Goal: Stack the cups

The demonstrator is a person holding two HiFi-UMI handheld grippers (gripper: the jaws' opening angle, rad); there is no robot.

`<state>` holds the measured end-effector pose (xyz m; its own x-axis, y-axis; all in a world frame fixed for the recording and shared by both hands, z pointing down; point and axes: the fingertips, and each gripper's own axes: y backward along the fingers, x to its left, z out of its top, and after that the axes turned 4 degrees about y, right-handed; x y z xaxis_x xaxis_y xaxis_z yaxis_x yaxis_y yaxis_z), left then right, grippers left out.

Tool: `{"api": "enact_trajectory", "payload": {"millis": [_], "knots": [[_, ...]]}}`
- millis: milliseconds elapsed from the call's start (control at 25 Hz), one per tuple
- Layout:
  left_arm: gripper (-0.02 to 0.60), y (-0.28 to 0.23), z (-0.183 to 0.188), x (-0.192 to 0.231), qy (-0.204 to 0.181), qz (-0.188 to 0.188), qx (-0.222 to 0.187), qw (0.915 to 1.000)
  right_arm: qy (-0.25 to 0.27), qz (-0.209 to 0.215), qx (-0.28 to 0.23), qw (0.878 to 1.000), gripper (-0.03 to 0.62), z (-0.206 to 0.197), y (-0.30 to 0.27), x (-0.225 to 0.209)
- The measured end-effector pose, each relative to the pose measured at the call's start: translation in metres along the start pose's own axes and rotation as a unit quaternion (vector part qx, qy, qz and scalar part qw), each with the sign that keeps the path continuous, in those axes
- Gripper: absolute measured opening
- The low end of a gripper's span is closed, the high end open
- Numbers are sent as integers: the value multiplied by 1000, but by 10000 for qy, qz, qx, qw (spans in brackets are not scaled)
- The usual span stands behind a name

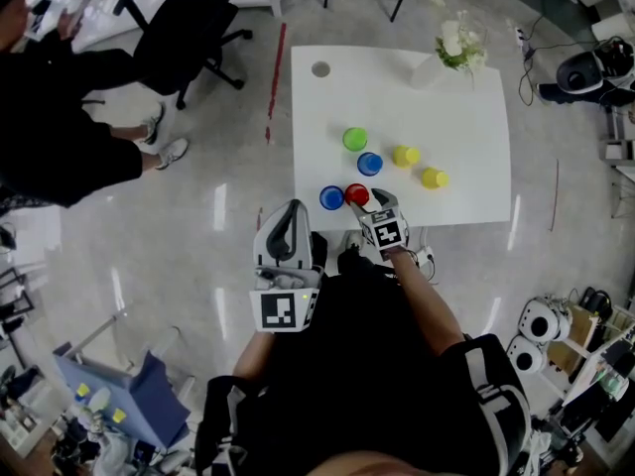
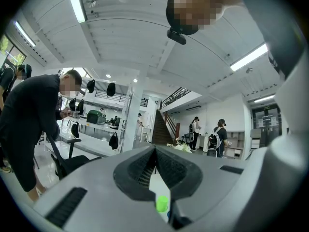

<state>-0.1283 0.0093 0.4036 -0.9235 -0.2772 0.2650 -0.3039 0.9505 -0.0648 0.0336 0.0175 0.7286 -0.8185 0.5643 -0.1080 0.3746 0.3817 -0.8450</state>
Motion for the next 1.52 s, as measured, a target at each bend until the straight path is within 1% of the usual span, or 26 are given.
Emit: {"api": "enact_trajectory", "payload": {"millis": [160,320,480,680,880,1120,1320,1400,1520], "knots": [[20,-2,3,-3,-43,-15,-67,10000,-121,-202,-478,9986,276,24,20,-8],[20,-5,6,-6,-47,-27,-96,9999,-231,-520,-1006,9933,275,51,37,-29],[20,-7,6,-8,-45,-49,-65,10000,-334,-691,-1188,9900,273,70,45,-47],[20,-12,6,-9,-36,-80,-50,9999,-293,-763,-1011,9915,270,71,33,-60],[20,-16,4,-10,-78,-125,4,9999,-262,-728,-772,9940,268,65,14,-64],[20,-22,2,-11,-51,-126,51,9999,-373,-810,-614,9941,268,58,-3,-76],[19,-25,-1,-10,-59,-108,98,9999,-468,-763,-502,9947,267,49,-13,-82],[20,-27,1,-11,-71,-122,65,9999,-467,-732,-461,9952,265,49,-15,-83],[20,-30,-1,-10,-52,-91,117,9999,-444,-706,-411,9957,261,47,-21,-84]]}}
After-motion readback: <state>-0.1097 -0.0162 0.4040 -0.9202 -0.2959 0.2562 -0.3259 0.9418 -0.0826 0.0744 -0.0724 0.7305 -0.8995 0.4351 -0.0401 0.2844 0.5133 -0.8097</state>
